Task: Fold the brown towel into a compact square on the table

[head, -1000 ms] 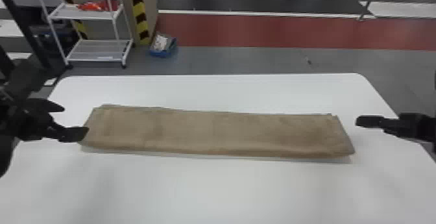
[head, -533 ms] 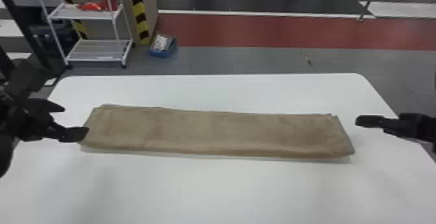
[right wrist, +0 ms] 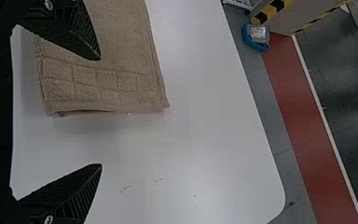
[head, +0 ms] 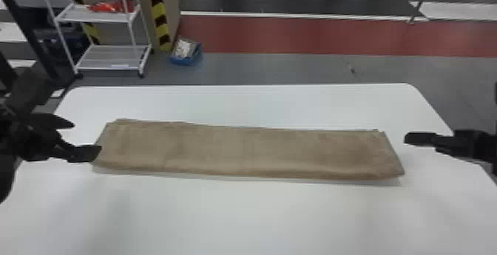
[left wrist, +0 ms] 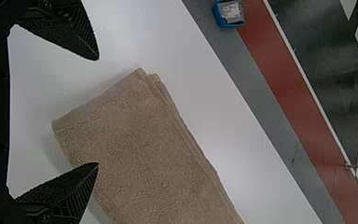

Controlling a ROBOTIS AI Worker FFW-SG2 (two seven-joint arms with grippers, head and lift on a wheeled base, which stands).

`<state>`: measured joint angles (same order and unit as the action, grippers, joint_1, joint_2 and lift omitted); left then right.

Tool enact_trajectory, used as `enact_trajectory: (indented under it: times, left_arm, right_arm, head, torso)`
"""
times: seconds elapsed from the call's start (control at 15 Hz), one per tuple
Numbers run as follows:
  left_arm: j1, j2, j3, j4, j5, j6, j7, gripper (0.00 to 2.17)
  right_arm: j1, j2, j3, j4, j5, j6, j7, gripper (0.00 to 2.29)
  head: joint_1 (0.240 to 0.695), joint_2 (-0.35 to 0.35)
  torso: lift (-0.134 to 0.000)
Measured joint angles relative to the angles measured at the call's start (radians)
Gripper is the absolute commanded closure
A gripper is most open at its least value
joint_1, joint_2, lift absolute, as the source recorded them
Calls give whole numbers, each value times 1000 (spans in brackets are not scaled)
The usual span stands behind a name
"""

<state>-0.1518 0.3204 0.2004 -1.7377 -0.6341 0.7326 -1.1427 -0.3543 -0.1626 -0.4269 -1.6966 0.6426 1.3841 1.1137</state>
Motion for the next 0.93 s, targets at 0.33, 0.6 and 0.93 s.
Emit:
enact_trajectory:
  times: [0.33, 0.6, 0.93]
  left_arm:
    - [0, -8, -6, -1, 14, 23, -4, 87]
    - [-20, -11, 0, 0, 32, 89, 9, 87]
    - [-93, -50, -14, 42, 142, 266, 135, 205]
  right_arm:
    - [5, -7, -7, 14, -7, -17, -1, 63]
    - [5, -16, 1, 23, 0, -22, -1, 66]
    - [7, -19, 12, 29, 10, -25, -6, 70]
  head:
    - [695, -54]
    - [695, -53]
    - [695, -61]
  torso:
    - [-125]
    - [-125]
    - [-125]
